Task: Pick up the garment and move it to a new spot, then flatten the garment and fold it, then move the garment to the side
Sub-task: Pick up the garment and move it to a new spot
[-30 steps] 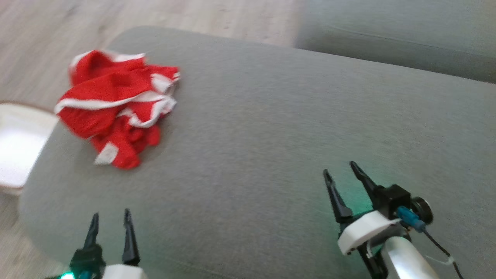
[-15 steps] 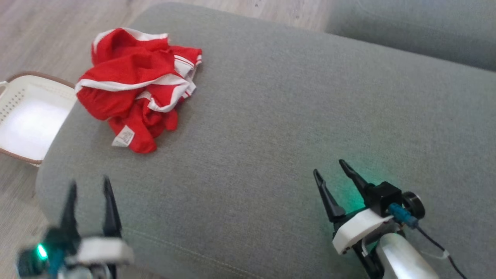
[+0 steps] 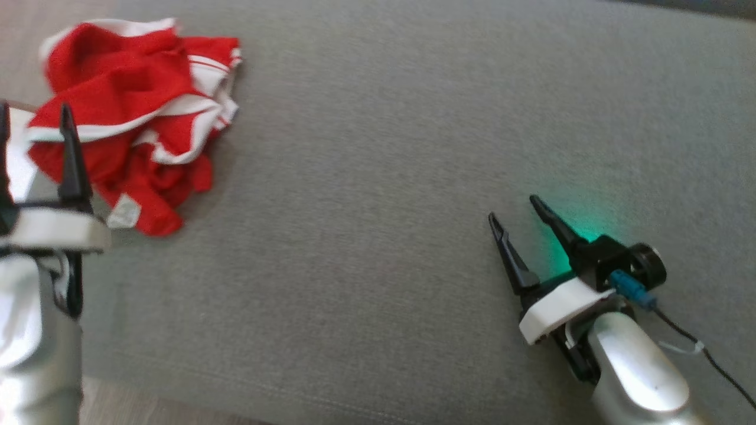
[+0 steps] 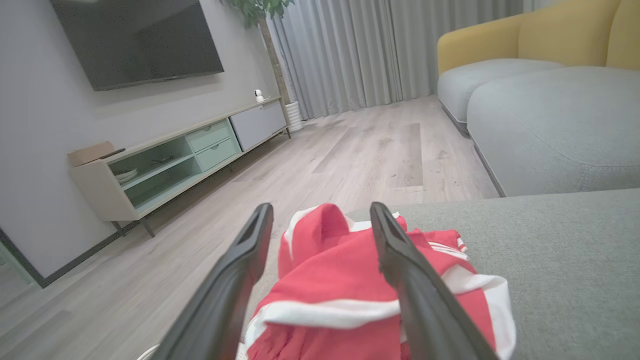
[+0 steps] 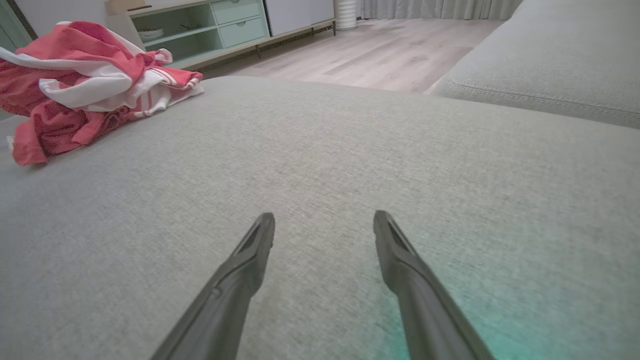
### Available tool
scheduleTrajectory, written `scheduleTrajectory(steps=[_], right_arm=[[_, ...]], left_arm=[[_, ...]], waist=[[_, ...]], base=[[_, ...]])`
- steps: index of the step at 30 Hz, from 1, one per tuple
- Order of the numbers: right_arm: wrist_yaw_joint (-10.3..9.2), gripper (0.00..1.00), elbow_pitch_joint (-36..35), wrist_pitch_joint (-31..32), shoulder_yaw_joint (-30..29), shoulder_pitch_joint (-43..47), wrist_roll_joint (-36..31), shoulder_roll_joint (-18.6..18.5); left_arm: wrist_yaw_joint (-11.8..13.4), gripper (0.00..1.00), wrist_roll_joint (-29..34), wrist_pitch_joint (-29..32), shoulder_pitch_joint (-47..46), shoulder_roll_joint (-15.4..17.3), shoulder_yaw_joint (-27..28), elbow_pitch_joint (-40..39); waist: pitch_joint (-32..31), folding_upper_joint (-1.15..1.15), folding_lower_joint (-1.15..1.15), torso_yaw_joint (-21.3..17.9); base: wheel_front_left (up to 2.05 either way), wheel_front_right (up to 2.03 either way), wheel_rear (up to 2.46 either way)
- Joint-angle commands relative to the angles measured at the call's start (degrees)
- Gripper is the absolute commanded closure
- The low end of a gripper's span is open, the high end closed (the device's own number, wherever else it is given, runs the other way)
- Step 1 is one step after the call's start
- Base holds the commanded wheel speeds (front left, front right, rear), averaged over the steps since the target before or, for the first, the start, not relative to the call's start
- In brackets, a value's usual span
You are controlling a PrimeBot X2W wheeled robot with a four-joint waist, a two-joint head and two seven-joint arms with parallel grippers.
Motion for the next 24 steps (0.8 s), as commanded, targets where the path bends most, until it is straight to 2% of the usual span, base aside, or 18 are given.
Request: scheduleTrajectory(steps=[1, 8, 12, 17, 18, 19, 24], right_arm=[[-0.04, 0.0, -1.93, -0.7, 1.36, -1.31, 0.53, -0.21], [-0.04, 0.0, -2.33, -0.7, 2.64, -3.03, 1.14, -1.3], [-0.04, 0.0, -2.4, -0.7, 2.93, -3.74, 1.52, -1.48], [-0.04, 0.0, -2.12, -0.7, 3.27, -4.45, 1.92, -1.63], [-0.04, 0.0, -2.08, -0.7, 3.21, -4.52, 1.98, -1.56], [-0.04, 0.0, -2.08, -0.7, 3.02, -4.57, 2.07, -1.42], [-0.04, 0.0, -1.79, -0.7, 2.15, -4.12, 2.5, -0.14]], left_arm=[[-0.09, 0.0, -0.33, -0.27, -3.86, 3.51, 0.79, 0.69], [-0.3, 0.0, -1.49, 0.96, -11.52, 7.74, -1.82, 12.71], [2.59, 0.0, 0.49, 2.54, -13.03, 9.62, -2.56, 18.1], [5.62, 0.0, 0.09, 5.33, -14.19, 9.97, -1.81, 24.51], [5.83, 0.09, 0.09, 5.52, -14.31, 9.89, -1.93, 25.4], [5.93, 0.99, 0.01, 5.25, -14.48, 9.84, -1.97, 25.96], [6.46, 1.0, 1.02, 1.75, -15.91, 10.71, -3.26, 25.28]], waist=[[2.48, 0.0, -0.01, -2.49], [5.84, 0.0, -0.01, -6.33], [7.16, 0.0, -0.01, -8.05], [8.08, 0.0, -0.01, -9.28], [8.09, 0.0, -0.01, -9.45], [8.05, 0.0, -0.01, -9.63], [6.31, 0.0, -0.01, -10.66]], base=[[0.0, 0.0, 0.0], [0.0, 0.0, 0.0], [0.0, 0.0, 0.0], [0.0, 0.0, 0.0], [0.0, 0.0, 0.0], [0.0, 0.0, 0.0], [0.0, 0.0, 0.0]])
